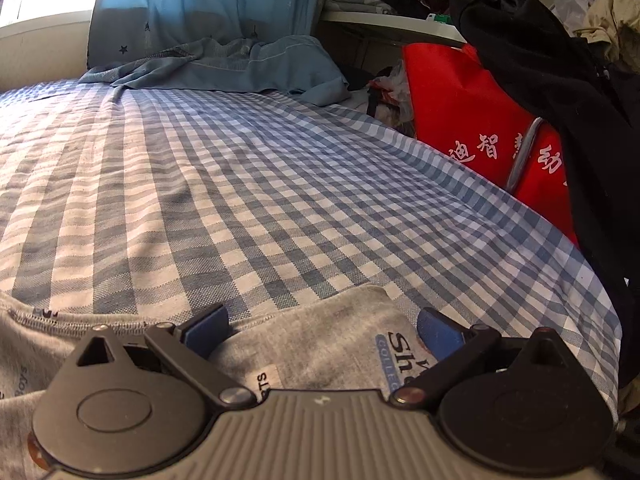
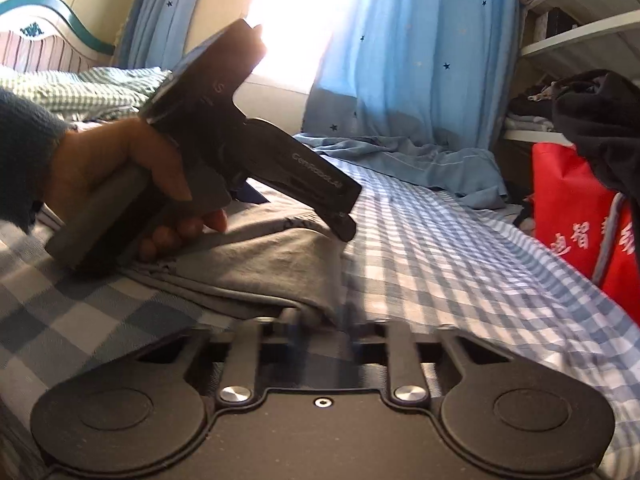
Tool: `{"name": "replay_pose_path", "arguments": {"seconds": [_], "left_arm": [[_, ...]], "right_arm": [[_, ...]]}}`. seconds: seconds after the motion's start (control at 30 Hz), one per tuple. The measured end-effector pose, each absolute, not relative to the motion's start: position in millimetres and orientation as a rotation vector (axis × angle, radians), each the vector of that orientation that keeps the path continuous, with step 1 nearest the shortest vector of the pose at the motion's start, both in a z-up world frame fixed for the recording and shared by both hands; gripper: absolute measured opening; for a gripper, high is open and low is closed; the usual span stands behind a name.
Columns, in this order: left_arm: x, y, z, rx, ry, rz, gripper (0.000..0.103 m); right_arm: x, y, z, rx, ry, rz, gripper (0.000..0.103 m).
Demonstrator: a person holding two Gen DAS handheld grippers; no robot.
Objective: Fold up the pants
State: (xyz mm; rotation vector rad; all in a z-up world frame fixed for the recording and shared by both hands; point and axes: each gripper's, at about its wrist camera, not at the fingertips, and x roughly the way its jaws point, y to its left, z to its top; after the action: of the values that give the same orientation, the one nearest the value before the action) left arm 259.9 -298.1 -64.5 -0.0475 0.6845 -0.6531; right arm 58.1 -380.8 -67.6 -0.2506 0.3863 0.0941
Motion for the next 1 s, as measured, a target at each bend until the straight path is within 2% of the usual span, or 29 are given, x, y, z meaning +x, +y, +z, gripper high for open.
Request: {"name": "replay_pose_path", "arguments": {"seconds": [0.13,0.47,0.5,0.53,0.57,0.63,0.67,0.73,0.77,0.83,0.87,1.0], "left_arm": [[263.8,-295.0,-66.1,-0.073,0.690,-0.654,0.102],[265.8,-291.4,-66.8,-0.093,0.690,-0.655,0.103],[265.8,-291.2,-65.1,-0.095,0.690,-0.656,0.103],[266.2,-289.5,-62.2,-0.101,0.696,-0.657,0.102],[265.1,-285.2,-55.9,-0.113,0.702,-0.650,0.102],[258.8,-273.1,-41.3,-0.140,0.688,-0.623,0.102],[253.6,-265.6,-33.8,-0.133,0.675,-0.605,0.102],[238.5,-243.7,-21.6,-0.091,0.637,-0.527,0.102],[229.5,-230.8,-18.3,-0.063,0.613,-0.485,0.103],[211.9,-204.1,-18.6,-0.012,0.584,-0.394,0.103],[204.2,-188.8,-20.3,0.010,0.583,-0.340,0.103],[192.4,-140.0,-34.0,-0.003,0.626,-0.185,0.103]], "right_arm": [[51.2,-377.1,-64.8,-0.244,0.374,0.078,0.002],[28.2,-367.6,-64.3,-0.245,0.426,0.078,0.000],[28.1,-372.0,-63.5,-0.220,0.427,0.057,0.003],[27.1,-376.2,-60.8,-0.198,0.422,0.032,0.016],[25.4,-381.8,-58.0,-0.179,0.409,-0.002,0.023],[24.3,-390.9,-49.7,-0.142,0.382,-0.045,0.048],[26.2,-395.5,-45.7,-0.120,0.372,-0.062,0.054],[35.5,-400.5,-37.9,-0.096,0.354,-0.086,0.073],[42.5,-400.6,-33.6,-0.098,0.342,-0.089,0.077],[59.8,-395.3,-27.3,-0.120,0.317,-0.090,0.096],[71.8,-390.5,-24.5,-0.137,0.305,-0.085,0.100],[126.8,-365.1,-17.0,-0.229,0.280,-0.050,0.102]]}}
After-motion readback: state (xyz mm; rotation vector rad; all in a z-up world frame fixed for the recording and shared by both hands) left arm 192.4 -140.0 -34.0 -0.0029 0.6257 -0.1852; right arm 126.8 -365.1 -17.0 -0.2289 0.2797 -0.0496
